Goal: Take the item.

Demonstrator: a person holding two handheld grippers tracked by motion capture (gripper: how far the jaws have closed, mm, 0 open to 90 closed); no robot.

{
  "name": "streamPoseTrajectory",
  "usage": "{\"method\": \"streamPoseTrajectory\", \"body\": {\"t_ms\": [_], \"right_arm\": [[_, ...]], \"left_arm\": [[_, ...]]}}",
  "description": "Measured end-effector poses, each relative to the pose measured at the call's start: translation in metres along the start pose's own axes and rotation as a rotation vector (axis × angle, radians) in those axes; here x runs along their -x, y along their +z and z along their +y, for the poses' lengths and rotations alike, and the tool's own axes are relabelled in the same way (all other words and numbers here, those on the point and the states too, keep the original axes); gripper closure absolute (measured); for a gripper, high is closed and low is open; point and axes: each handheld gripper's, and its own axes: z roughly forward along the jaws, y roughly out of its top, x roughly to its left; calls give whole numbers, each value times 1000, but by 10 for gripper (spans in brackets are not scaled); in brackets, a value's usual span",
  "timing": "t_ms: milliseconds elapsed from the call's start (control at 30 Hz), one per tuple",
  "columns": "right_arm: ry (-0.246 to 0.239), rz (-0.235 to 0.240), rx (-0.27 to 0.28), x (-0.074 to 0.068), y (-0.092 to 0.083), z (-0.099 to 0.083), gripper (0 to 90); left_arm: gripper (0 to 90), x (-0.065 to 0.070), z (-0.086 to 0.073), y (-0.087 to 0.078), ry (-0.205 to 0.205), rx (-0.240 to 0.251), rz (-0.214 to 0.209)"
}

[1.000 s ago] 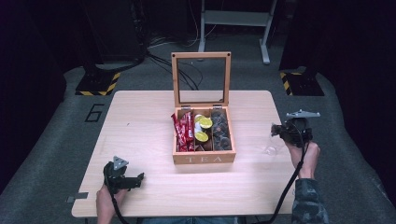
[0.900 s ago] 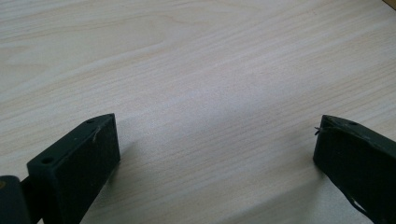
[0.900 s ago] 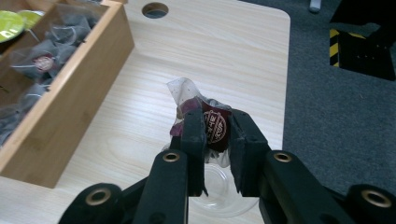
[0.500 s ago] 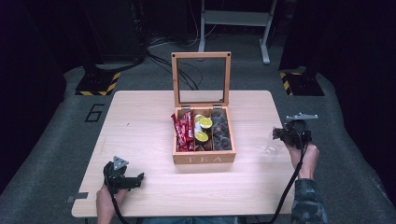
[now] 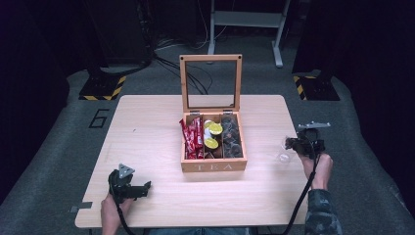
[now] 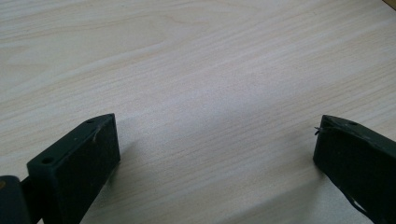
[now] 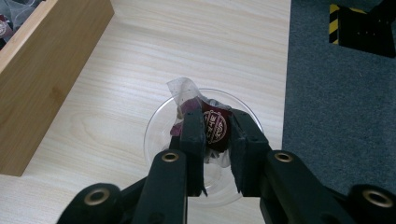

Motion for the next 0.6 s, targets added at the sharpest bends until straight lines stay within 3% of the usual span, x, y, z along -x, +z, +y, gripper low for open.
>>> {"method": "streamPoseTrajectory", "body": {"t_ms": [167, 600], "right_arm": [[4, 1, -8, -1, 0, -1, 718], [21, 21, 5, -5, -5, -1, 444]], "left_arm": [[3, 0, 0, 0, -1, 0, -1], [3, 0, 0, 0, -4, -3, 0]]}}
